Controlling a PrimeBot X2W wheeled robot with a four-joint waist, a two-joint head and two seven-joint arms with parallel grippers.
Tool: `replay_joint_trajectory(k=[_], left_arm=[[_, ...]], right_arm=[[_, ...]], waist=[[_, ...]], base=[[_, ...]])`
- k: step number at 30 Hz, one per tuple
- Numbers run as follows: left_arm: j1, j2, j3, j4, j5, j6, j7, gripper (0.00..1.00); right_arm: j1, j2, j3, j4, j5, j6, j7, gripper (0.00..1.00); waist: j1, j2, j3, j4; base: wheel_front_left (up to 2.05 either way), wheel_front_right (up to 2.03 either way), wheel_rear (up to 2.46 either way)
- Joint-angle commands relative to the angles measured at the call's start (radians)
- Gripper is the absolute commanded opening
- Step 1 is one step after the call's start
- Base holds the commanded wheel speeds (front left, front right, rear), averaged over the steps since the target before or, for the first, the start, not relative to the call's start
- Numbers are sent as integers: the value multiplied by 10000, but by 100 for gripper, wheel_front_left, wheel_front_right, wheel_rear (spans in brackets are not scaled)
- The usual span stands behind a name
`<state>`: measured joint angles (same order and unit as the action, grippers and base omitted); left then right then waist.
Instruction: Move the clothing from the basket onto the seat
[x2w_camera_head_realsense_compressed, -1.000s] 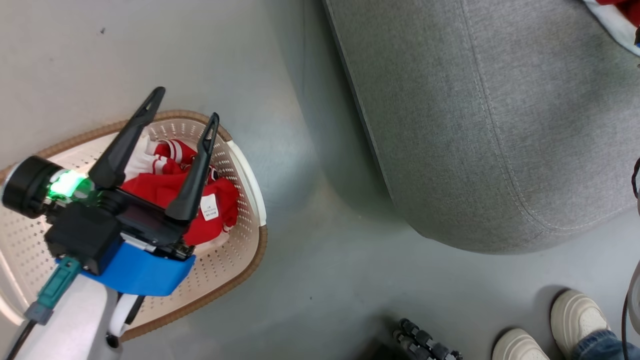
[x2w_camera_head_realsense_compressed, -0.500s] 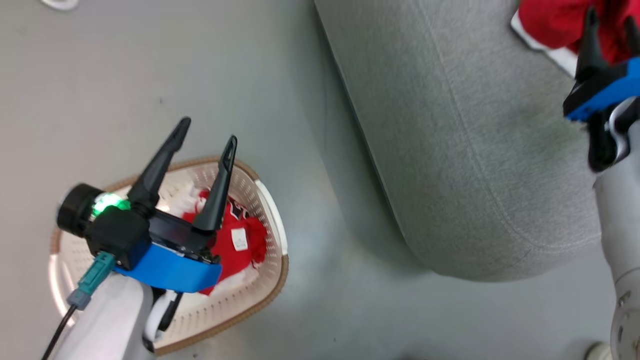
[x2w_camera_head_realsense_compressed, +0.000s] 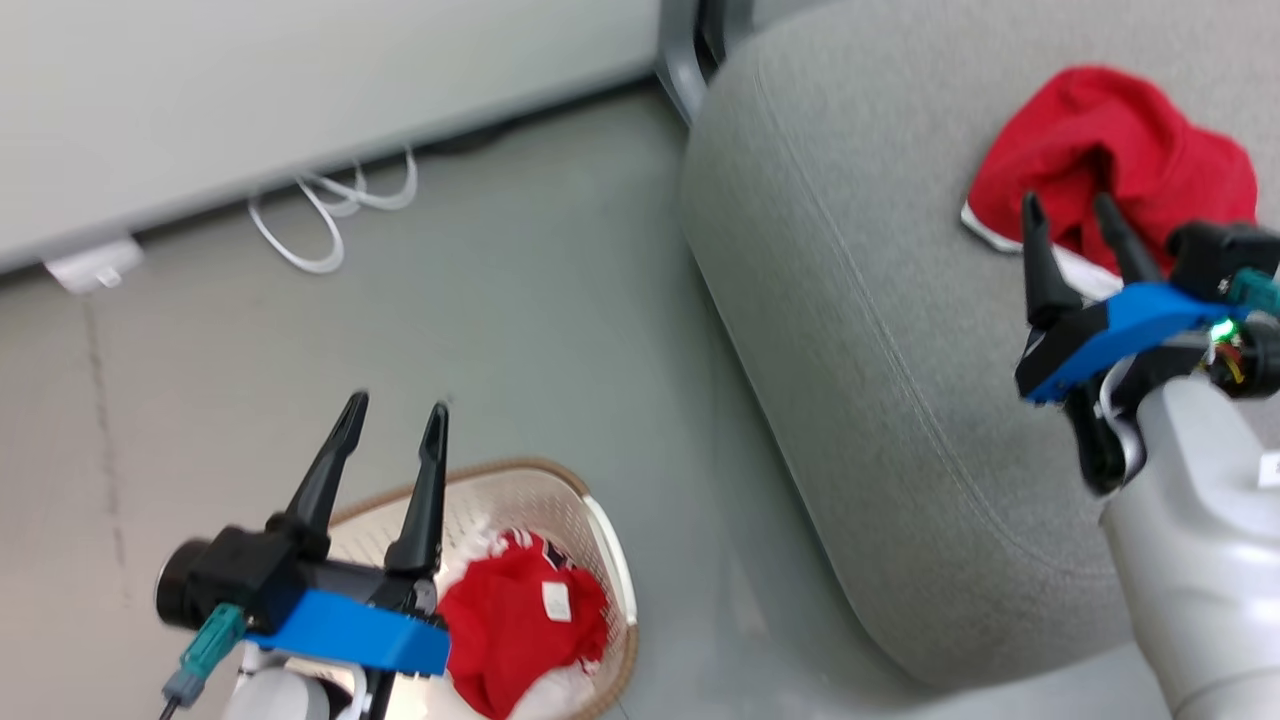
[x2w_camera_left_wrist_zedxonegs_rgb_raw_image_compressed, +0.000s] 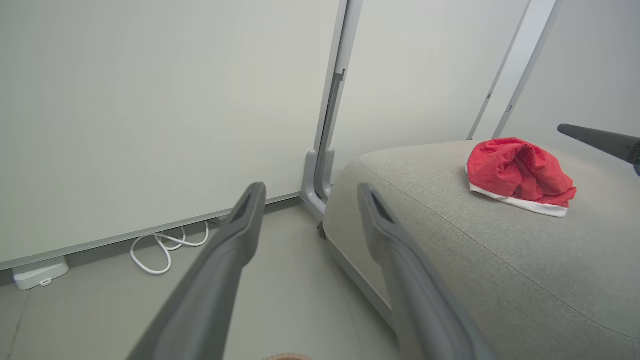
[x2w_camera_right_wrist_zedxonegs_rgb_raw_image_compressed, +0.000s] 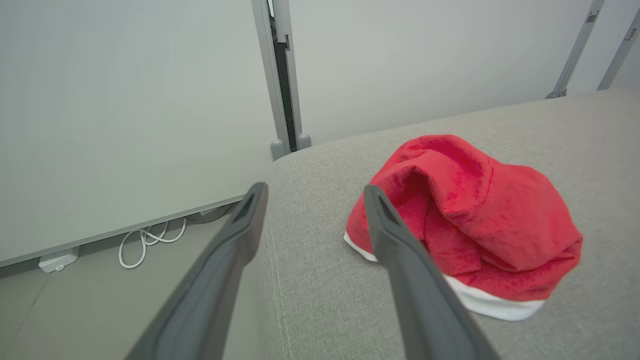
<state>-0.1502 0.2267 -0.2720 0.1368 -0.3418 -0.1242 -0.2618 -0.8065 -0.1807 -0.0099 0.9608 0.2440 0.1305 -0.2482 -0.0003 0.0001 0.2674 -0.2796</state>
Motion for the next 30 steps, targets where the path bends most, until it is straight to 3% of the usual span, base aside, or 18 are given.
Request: replay_joint_trajectory(k=[1,5,10,18,30], left_arm=[[305,-91,219,63,54,-46,-44,100],[779,-337,593,153,118,-65,-37,100],[1193,-628,1027,319,223,-75,-36,100],[1544,-881,1657,731,373,-68,-37,100],[1186,-733,1897,1544,388,-74,-37,100]], right_arm=[[556,-21,284,-436,279,5,36,100],[1686,-185,903,-1711,503,5,78,100],[3276,-201,967,-3377,654,5,323,100],[5704,476,463,-5814,799,5,699,100],[7531,1018,162,-7715,-832,5,960,100]], waist=[[3,-1,-1020,497],[3,-1,-1497,838],[3,-1,-1898,1289],[3,-1,-2328,2014],[3,-1,-2534,2909]], base=[[0,0,0],[0,0,0],[0,0,0],[0,0,0],[0,0,0]])
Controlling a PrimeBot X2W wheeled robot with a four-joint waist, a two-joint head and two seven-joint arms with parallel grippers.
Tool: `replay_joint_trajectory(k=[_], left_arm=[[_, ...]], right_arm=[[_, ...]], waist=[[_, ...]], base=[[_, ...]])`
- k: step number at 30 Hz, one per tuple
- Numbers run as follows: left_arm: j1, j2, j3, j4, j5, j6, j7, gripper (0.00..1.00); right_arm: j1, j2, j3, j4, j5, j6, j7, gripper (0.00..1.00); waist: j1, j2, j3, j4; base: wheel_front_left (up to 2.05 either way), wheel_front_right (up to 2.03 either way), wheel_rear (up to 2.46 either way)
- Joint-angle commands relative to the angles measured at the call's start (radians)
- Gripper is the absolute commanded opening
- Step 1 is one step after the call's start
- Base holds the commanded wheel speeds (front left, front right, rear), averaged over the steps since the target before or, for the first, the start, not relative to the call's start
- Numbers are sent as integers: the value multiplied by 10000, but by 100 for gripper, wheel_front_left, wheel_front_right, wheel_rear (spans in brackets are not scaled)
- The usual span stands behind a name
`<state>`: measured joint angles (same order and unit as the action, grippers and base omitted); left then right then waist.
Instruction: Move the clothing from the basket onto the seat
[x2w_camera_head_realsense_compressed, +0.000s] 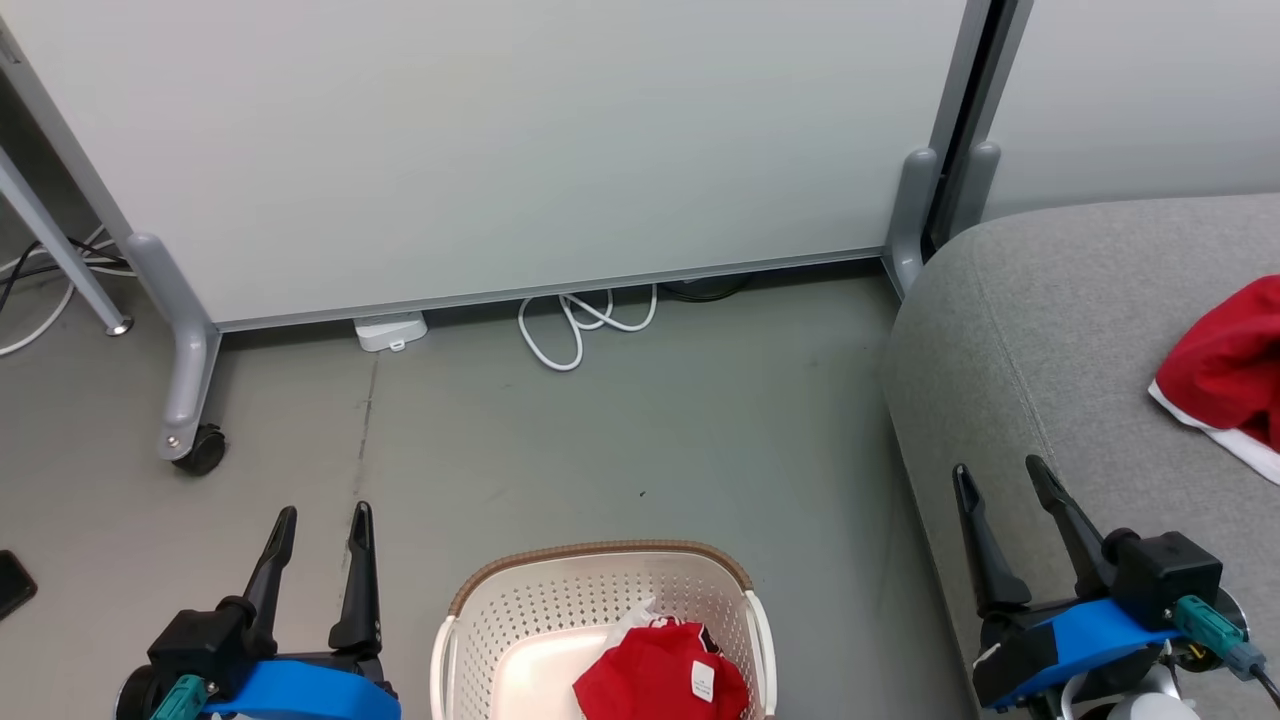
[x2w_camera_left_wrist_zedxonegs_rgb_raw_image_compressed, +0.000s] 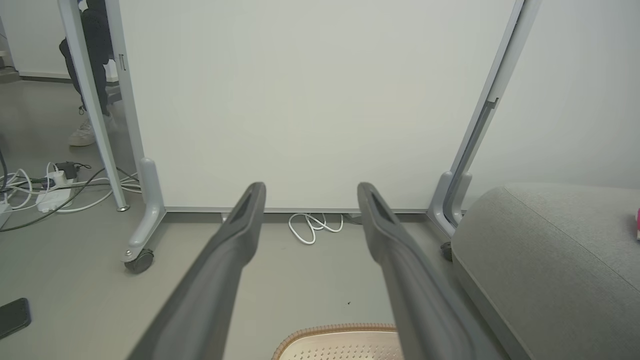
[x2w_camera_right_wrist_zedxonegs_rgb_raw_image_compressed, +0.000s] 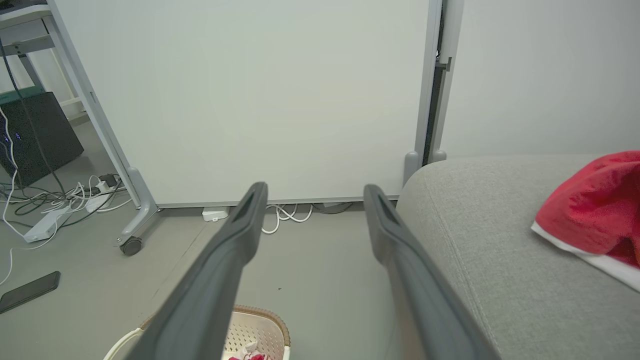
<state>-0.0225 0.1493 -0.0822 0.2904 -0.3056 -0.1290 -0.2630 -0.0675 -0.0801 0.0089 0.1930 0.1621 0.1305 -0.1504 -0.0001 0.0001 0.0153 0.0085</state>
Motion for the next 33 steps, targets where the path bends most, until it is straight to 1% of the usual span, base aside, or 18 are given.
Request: replay_joint_trajectory(k=[1,12,27,33], left_arm=[[-94,52,9,52,5,-26,-26,100],[5,-24,129,149,-42,-26,-26,100],[-64,-62,86,98,-45,-26,-26,100],[-228,-82,11,75,-29,-27,-26,100]], right_arm=[[174,72,-24,-97,-31,5,11,100],[386,290,-226,-273,-35,5,133,100],[265,304,-59,-229,239,5,179,100],[7,304,78,-306,292,5,141,100]], waist=[[1,-1,-19,60],[1,-1,9,282],[1,-1,212,232],[1,-1,605,108]], base=[[0,0,0],[0,0,0],[0,0,0],[0,0,0]])
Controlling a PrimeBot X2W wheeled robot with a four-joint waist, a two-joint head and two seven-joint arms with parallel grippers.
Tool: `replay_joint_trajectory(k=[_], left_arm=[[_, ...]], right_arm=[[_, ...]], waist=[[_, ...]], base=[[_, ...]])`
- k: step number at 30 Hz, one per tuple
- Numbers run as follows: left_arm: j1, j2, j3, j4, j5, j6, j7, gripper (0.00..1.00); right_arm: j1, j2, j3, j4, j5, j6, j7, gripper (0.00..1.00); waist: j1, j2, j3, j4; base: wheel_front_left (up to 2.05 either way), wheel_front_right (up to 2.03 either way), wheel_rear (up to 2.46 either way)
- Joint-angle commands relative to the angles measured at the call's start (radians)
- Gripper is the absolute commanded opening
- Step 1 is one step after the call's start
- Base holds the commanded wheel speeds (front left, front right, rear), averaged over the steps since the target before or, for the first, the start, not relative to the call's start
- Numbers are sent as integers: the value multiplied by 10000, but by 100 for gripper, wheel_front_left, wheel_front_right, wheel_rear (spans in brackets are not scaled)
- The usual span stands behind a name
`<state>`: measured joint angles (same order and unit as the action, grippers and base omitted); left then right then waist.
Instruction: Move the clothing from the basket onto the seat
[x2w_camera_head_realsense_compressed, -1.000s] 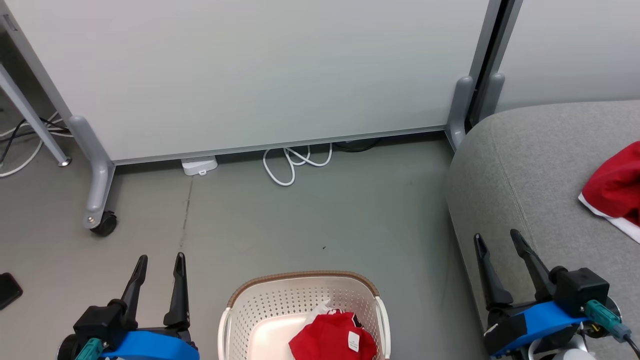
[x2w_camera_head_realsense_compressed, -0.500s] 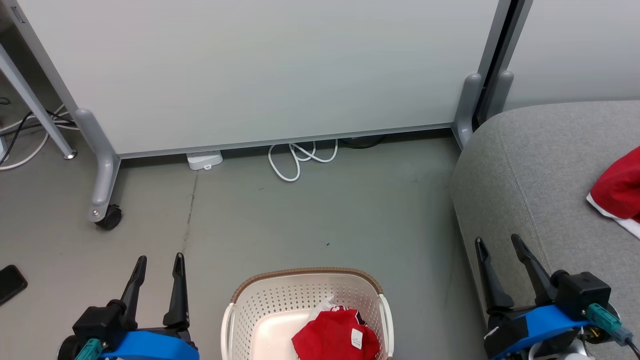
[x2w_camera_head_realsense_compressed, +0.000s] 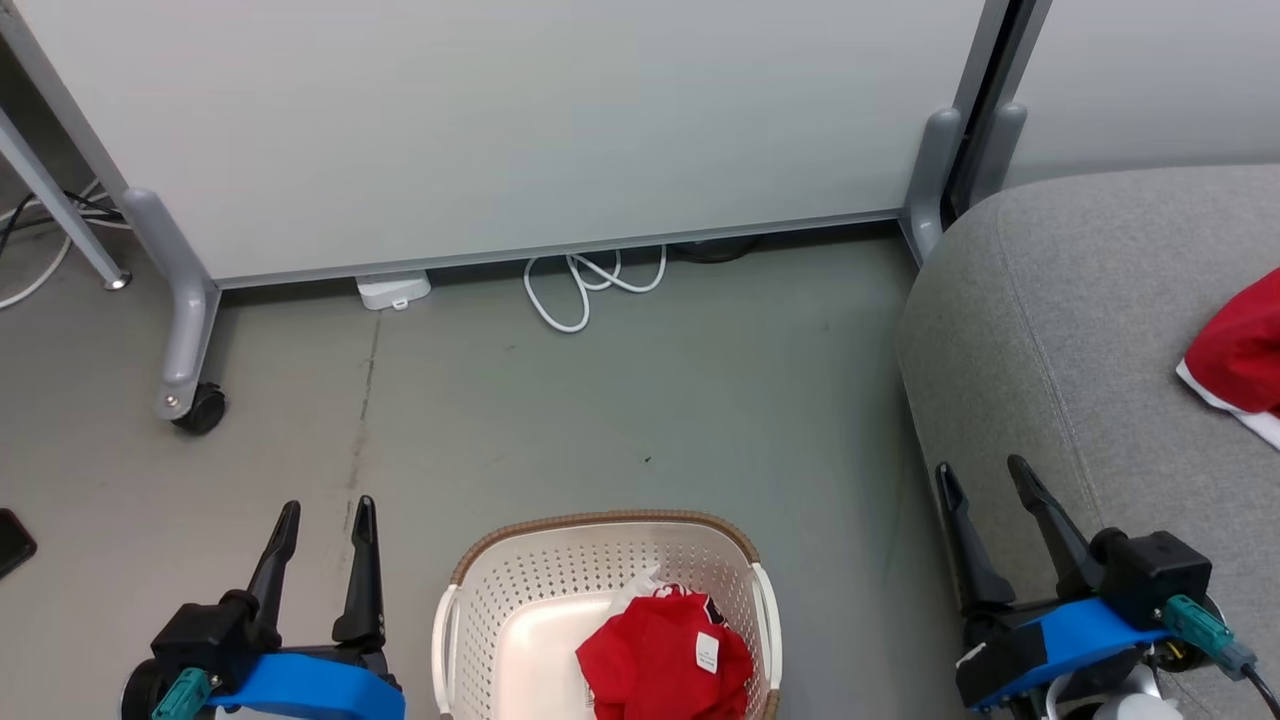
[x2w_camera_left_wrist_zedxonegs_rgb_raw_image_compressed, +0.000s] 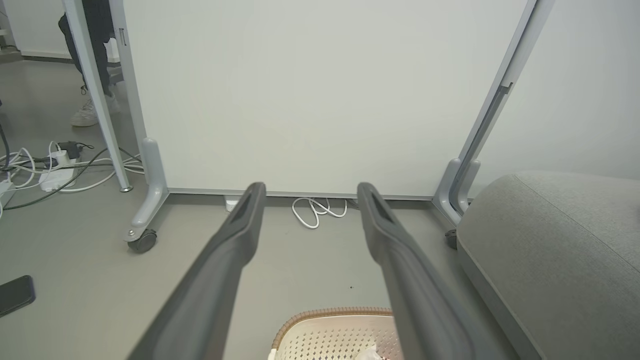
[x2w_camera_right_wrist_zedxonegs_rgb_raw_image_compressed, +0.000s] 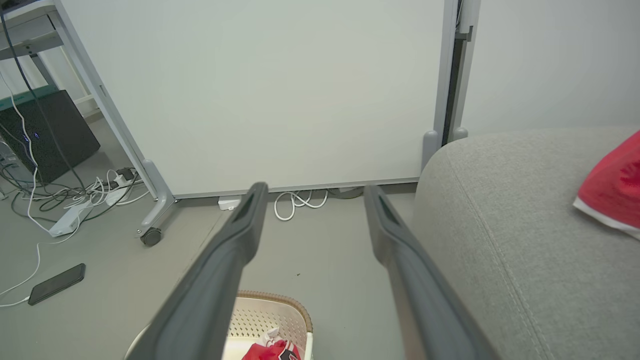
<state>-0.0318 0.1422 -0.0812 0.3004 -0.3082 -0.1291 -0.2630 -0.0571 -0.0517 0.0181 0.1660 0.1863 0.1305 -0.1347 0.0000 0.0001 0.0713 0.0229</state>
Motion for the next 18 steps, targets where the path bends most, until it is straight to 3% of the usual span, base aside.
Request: replay_joint_trajectory(k=[1,9,18], left_arm=[[-166,-6,-21,-16,-14,-25,-26,100],[-681,-12,-477,179,-84,-25,-26,100],[-1756,316,-1531,1167,-371,-25,-26,100]], right_arm=[[-153,20,20,-54,46,5,-28,100],[-594,16,143,-185,-208,5,-53,100],[-1542,15,784,-355,18,5,-288,100]], waist=[[0,-1,148,-74],[0,-1,1263,-439],[0,-1,3178,-1291]], base=[[0,0,0],[0,0,0],[0,0,0]])
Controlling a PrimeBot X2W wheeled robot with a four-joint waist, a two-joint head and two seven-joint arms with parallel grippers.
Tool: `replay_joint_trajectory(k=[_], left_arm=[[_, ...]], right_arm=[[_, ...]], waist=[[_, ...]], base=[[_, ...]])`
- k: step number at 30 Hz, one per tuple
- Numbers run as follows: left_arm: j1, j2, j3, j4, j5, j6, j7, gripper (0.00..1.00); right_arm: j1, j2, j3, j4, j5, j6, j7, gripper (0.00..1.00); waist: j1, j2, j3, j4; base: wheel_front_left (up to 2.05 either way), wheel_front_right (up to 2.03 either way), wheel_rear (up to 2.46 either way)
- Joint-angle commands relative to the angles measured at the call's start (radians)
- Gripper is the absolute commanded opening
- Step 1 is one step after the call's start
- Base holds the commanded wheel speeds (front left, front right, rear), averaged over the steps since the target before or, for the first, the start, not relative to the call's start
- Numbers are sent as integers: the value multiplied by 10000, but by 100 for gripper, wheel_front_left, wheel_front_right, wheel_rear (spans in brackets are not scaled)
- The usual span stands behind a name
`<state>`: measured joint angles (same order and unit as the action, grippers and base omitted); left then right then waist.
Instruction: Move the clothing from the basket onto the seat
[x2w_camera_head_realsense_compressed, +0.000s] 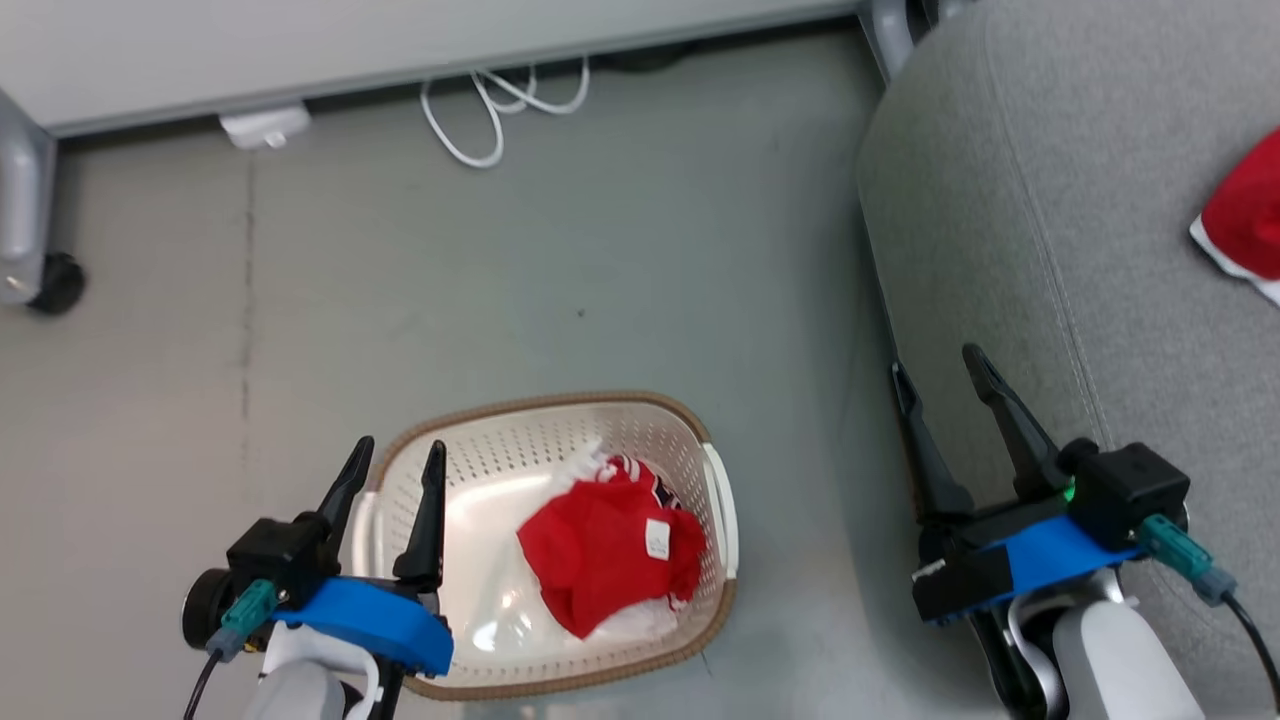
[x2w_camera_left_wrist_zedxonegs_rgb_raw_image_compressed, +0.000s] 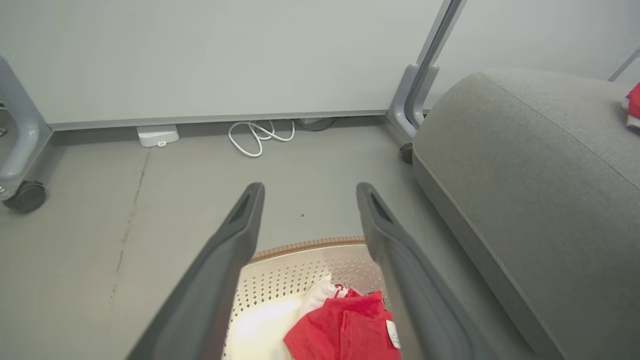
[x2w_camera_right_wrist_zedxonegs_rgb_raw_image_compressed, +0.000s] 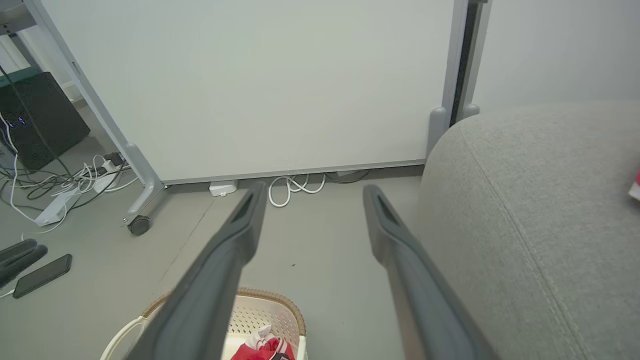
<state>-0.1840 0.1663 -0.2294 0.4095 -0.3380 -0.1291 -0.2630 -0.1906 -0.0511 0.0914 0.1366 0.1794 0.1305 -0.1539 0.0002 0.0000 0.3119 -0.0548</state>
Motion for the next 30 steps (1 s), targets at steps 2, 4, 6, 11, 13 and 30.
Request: replay_joint_trajectory(k=[2,4,6,11,13,30], left_arm=[[-551,178,-318,459,-139,-25,-26,100],[-885,266,-604,852,-277,-25,-26,100],[-1392,389,-1122,1536,-438,-25,-26,100],[-2209,547,-2107,2595,-764,-25,-26,100],[-2561,605,-2500,3055,-918,-24,-25,100],[-4988,1273,-4592,5178,-2290,-22,108,100]], right_arm=[[-412,9,189,-38,266,5,-201,100],[-588,11,331,-2,327,5,-298,100],[-813,11,466,35,400,5,-436,100],[-1121,13,606,-9,535,5,-635,100],[-1213,13,649,-44,547,5,-697,100],[-1973,13,1299,-218,635,5,-1057,100]], waist=[[-2,0,1200,-728],[-2,0,1596,-917],[-2,0,2129,-1198],[-2,0,2898,-1584],[-2,0,3200,-1697],[-2,0,5608,-2247]], base=[[0,0,0],[0,0,0],[0,0,0],[0,0,0],[0,0,0],[0,0,0]])
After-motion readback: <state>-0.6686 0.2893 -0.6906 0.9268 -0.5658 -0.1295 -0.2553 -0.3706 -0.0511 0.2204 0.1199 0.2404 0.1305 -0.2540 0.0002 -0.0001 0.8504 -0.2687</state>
